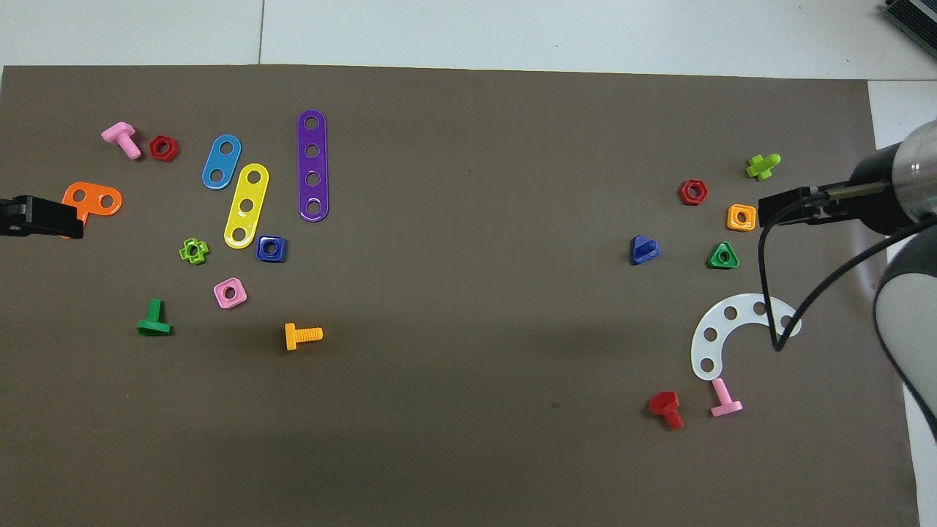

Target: Unscrew and place screws in storage area

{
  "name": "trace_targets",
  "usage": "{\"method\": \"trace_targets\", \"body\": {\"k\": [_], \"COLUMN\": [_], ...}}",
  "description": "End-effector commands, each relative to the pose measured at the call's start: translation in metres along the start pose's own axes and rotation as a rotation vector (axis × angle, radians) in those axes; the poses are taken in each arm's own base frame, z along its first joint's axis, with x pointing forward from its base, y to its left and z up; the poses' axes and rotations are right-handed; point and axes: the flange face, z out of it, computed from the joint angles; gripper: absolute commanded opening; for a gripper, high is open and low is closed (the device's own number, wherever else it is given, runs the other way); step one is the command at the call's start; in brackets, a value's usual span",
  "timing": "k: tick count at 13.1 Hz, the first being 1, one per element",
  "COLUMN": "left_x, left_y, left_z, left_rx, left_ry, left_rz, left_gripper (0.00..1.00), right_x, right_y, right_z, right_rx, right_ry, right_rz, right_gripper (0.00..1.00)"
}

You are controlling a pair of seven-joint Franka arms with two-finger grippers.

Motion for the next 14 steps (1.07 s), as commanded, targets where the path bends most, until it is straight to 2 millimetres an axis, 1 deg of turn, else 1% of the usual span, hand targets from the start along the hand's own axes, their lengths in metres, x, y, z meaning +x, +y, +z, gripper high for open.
{"method": "trace_targets", "body": {"k": [1, 6, 12, 13, 14], "left_x": [-0.006, -0.006, -0.006, -0.008, -0.006], "left_y": [-0.001, -0.001, -0.001, 0.008, 0.012], "left_z": [-0.003, -0.003, -0.004, -0.004, -0.008], "left_rx": [0.021, 0.023, 0.021, 0.021, 0.02], "left_ry": [0.004, 0.004, 0.006, -0.004, 0.013], "left_rz": [-0.008, -0.008, -0.005, 0.008, 0.014], "left_gripper": [1.0, 1.0, 1.0, 1.0, 1.0], "right_x": [-0.006, -0.011, -0.013, -0.013, -0.013], "right_y": [0.001, 0.002, 0.002, 0.002, 0.0], "right_z": [-0.003, 0.003, 0.004, 0.004, 0.004], "right_rx": [0.021, 0.025, 0.029, 0.036, 0.056], "right_ry": [-0.006, -0.025, -0.037, -0.038, -0.038], "right_rz": [-0.014, -0.006, 0.015, 0.017, 0.022], "right_gripper": [1.0, 1.0, 1.0, 1.0, 1.0]}}
